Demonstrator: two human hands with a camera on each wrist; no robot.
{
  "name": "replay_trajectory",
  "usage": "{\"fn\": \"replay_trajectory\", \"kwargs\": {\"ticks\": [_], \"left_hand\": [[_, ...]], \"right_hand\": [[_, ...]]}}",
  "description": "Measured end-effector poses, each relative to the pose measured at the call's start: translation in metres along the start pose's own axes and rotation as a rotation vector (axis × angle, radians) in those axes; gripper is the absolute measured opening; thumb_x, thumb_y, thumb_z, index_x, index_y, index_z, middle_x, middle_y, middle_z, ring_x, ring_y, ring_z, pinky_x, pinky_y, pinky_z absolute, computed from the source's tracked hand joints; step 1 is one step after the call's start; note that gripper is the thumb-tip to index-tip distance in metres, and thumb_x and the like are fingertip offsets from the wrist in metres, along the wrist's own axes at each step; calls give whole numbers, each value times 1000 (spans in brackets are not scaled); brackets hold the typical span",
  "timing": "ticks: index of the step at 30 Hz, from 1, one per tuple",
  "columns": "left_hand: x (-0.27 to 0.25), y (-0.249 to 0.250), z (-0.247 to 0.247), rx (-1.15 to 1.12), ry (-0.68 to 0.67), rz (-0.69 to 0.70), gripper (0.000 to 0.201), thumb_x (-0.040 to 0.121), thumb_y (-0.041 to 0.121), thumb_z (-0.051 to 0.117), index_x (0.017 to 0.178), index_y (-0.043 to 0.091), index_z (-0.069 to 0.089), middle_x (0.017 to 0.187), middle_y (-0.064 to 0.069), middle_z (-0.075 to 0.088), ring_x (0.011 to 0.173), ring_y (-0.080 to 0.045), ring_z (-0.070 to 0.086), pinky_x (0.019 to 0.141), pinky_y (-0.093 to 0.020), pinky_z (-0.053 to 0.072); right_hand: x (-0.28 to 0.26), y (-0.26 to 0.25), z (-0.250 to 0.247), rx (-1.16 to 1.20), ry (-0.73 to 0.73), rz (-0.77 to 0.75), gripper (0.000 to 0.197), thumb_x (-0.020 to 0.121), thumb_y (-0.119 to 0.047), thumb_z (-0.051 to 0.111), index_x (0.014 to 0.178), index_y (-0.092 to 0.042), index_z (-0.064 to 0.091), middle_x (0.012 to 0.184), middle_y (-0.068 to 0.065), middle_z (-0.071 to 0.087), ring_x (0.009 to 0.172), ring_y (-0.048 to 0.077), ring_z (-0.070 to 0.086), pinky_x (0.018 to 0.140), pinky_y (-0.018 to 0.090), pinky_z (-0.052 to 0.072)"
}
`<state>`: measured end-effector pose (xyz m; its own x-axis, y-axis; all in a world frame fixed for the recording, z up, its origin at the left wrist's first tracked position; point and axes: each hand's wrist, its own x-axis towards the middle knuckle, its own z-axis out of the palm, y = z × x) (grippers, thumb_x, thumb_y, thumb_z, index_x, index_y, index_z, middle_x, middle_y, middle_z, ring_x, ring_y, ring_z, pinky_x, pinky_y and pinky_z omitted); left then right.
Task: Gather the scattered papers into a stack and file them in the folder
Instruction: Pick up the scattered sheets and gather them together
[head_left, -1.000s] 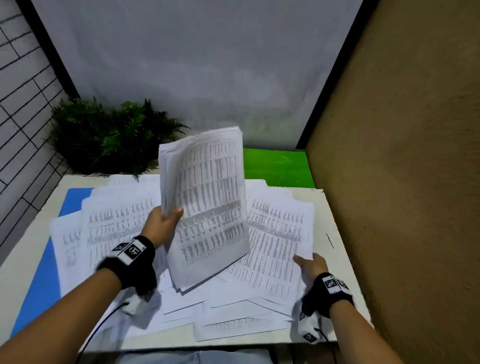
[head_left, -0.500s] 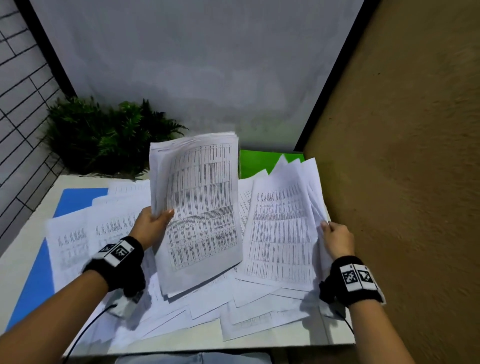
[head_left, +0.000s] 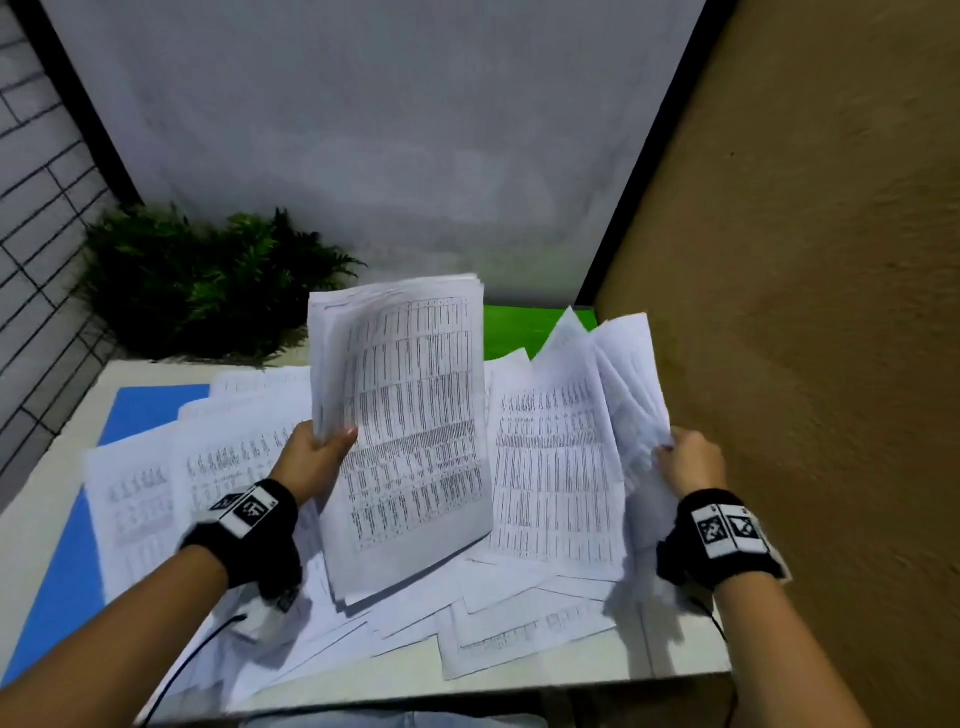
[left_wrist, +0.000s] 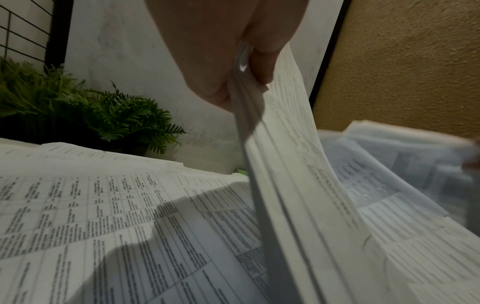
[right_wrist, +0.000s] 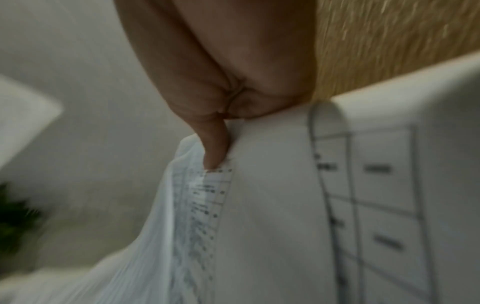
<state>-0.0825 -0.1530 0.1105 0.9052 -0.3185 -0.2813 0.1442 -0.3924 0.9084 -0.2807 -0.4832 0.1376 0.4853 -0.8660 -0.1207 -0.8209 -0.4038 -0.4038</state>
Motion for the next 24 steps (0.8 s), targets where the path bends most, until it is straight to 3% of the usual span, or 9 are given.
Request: {"fn": "replay_trajectory", "kwargs": {"ticks": [3,5,8,11,16,18,20,22,24], "left_hand": [[4,0,-4,25,4,13,22,91,19,52,72,7,48,59,-8,40,56,-19,38,54,-28,33],[5,-1,-6,22,25,13,22,90,19,52,72,7,48,60,-8,41,57,-19,38,53,-28,32],[5,1,-4,-13,50,29,18,90,17,53,81,2,51,61,-8,43,61,-21,41,53,-28,32],[5,9,3,-73,36,52,16,90,17,53,90,1,51,62,-7,46,58,-20,43,53,-27,35],[5,23,13,-201,-93,103,39,83,31,62,111,5,57,94,-16,67,86,-32,64,79,-44,51],[3,28,14,-206,-170,114,46,70,46,64,104,15,62,94,-11,71,85,-29,67,77,-44,51],[-1,36,16,-217,-196,165,26,74,40,61,90,19,63,81,1,72,74,-18,68,71,-34,54],[-3,43,18,-280,-138,180,22,89,20,50,68,13,54,61,3,62,58,-13,59,62,-29,48],[-6,46,15,-405,-105,151,37,96,26,34,65,13,48,52,8,60,52,-7,58,60,-26,44]], "right_hand": [[-3,-6,-59,86,194,-128,24,85,-7,58,106,-1,66,103,29,67,99,38,63,82,40,46],[-15,-11,-101,259,251,-235,21,82,-8,63,102,-4,68,90,19,73,83,22,62,71,32,47],[-51,-31,-151,687,212,-331,11,79,-6,65,89,-11,68,53,-19,67,49,-3,53,46,10,43],[-67,-45,-155,1068,90,-316,6,75,-12,69,76,-16,65,54,-17,68,49,-3,60,53,13,51],[-40,-49,-60,1287,-171,-155,77,15,-48,88,80,-10,71,70,-3,75,64,11,69,66,29,58],[-41,-56,-18,1331,-301,-131,89,16,-48,90,92,-8,67,76,-2,76,69,12,71,65,26,59],[-47,-65,11,1346,-434,-98,90,26,-42,91,104,-7,64,84,1,76,77,16,71,67,28,58],[-55,-75,27,1304,-506,-79,71,49,-25,86,112,-3,61,87,2,76,81,20,70,72,32,58],[-60,-87,38,1283,-442,-69,40,70,1,69,110,2,61,82,3,74,78,22,68,71,30,57]]}}
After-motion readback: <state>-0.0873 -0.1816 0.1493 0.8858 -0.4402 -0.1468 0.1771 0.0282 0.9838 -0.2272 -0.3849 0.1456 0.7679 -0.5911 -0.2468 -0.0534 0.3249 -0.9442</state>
